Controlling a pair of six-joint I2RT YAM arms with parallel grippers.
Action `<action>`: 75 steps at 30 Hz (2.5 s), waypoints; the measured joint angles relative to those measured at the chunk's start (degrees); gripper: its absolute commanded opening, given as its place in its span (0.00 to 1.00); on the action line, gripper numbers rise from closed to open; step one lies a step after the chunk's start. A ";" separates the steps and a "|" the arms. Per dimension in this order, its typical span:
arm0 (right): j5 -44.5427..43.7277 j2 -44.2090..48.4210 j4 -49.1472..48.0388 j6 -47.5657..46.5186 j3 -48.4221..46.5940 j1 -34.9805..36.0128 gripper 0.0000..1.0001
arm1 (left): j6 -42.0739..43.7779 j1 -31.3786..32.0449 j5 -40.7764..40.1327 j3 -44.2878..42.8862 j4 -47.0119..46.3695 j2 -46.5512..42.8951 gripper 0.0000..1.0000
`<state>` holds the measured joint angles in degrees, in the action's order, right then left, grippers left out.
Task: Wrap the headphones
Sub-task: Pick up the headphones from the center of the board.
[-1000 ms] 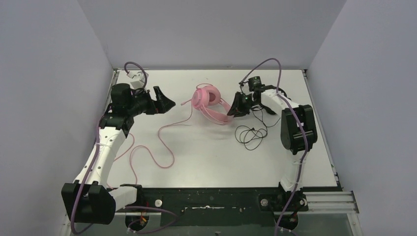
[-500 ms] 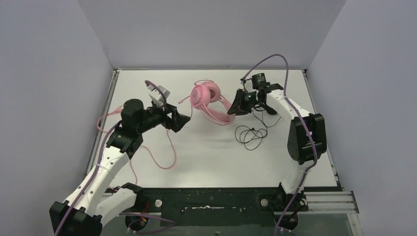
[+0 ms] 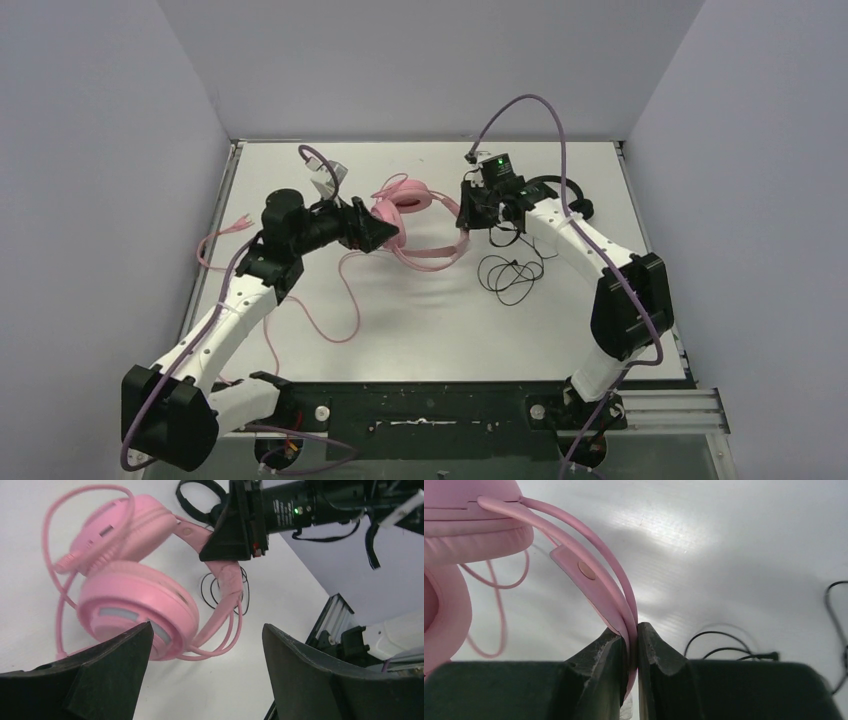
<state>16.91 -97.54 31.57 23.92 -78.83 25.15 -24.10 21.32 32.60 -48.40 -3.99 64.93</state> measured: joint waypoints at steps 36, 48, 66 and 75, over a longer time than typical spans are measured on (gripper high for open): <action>-2.97 5.27 -4.13 -62.88 -0.68 16.94 0.00 | -7.87 -2.12 9.33 -5.16 2.49 14.69 0.66; -3.37 5.97 -7.17 -60.50 0.20 19.34 0.00 | -8.31 -1.36 12.39 -7.06 4.37 16.22 0.23; -18.36 7.45 -8.50 -30.73 2.54 17.99 1.00 | -7.06 -0.24 12.74 -5.81 2.60 14.95 0.00; -3.37 14.93 -11.65 -27.61 12.90 4.59 1.00 | -8.79 -0.37 15.47 -5.60 -0.22 14.25 0.00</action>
<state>13.54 -82.61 19.92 -3.68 -65.93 29.74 -32.88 20.95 48.07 -54.00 -4.21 79.18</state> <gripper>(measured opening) 0.999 0.303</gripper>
